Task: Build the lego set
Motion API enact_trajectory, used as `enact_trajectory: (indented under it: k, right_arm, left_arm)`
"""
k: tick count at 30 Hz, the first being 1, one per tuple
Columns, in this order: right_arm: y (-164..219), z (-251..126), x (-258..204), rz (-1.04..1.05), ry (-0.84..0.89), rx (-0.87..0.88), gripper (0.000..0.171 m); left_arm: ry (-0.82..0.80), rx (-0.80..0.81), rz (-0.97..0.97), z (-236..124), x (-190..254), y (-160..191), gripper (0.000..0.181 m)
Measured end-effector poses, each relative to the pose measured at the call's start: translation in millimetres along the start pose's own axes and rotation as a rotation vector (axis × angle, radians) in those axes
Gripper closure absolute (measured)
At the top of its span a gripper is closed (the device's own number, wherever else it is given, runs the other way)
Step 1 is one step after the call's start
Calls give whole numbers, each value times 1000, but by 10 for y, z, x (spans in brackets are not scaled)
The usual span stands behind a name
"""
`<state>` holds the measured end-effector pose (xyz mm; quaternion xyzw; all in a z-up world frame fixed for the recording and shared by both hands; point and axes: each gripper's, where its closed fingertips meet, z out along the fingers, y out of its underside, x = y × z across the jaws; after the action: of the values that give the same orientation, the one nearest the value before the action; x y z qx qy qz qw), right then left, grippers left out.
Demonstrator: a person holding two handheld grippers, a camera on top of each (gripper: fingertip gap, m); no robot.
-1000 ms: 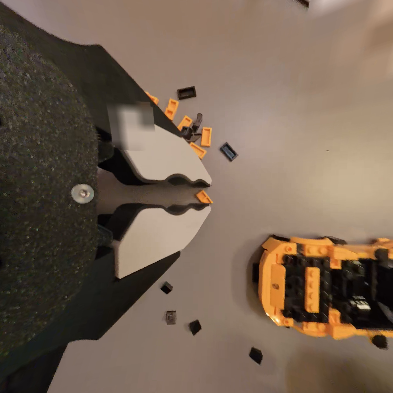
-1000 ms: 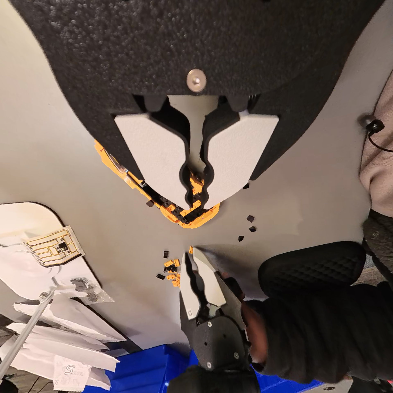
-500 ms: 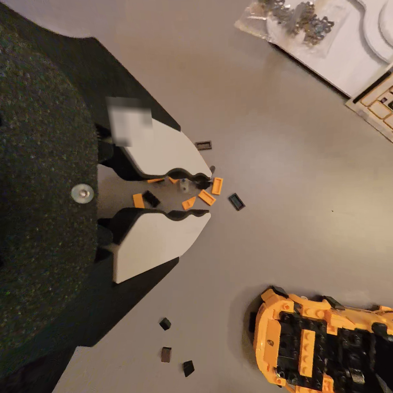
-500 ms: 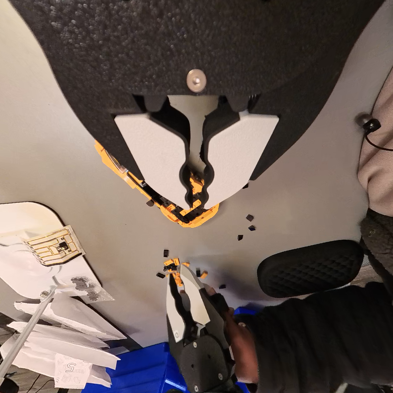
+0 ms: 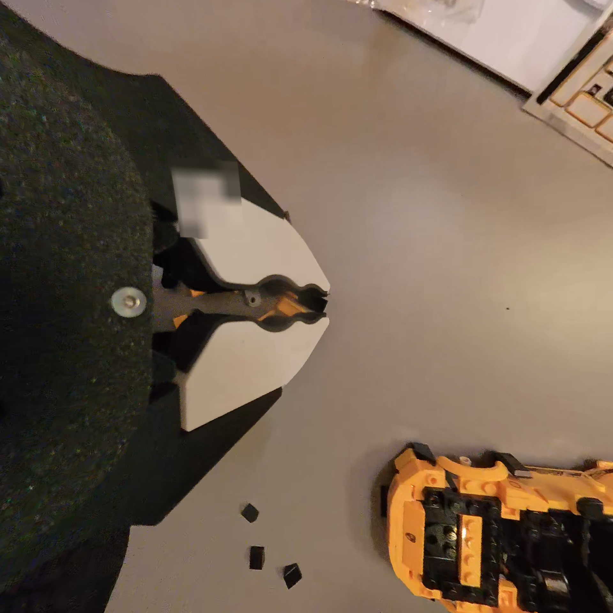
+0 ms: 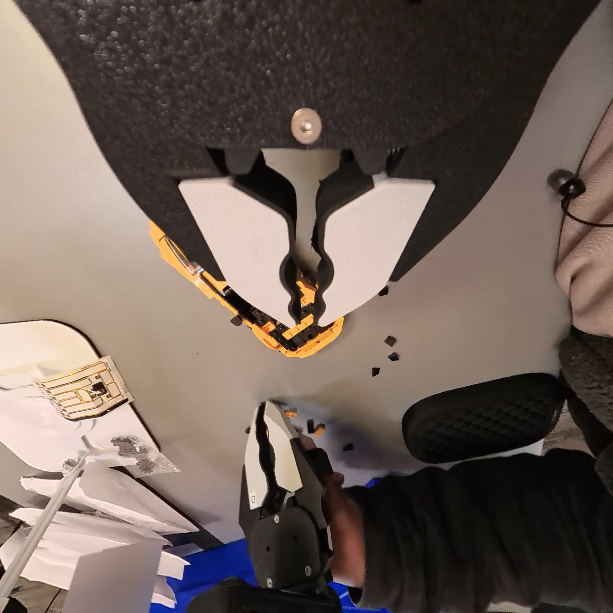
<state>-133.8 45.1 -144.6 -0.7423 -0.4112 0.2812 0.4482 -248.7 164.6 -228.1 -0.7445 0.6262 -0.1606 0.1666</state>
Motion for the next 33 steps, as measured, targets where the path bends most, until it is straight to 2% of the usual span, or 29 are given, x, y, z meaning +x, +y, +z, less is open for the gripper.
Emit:
enact_trajectory:
  k: [8,13,19,24,29,33]
  right_arm:
    - [-8,1,-12,-2,-3,3,165]
    - [3,15,-17,2,-8,-1,165]
    - [-5,4,-9,3,-5,3,165]
    - [-2,5,-7,4,-6,3,165]
    - [0,9,-9,5,-8,2,165]
    - [1,12,-13,2,-7,0,165]
  left_arm:
    - [-114,-118,-67,-248,-248,404,173]
    - [-62,0,-59,-315,-72,177,166]
    - [9,-33,-41,-154,42,248,162]
    - [-36,-93,-39,-182,-49,386,174]
    - [-134,-102,-47,-300,-194,358,167]
    - [-89,-53,-9,-224,-93,183,162]
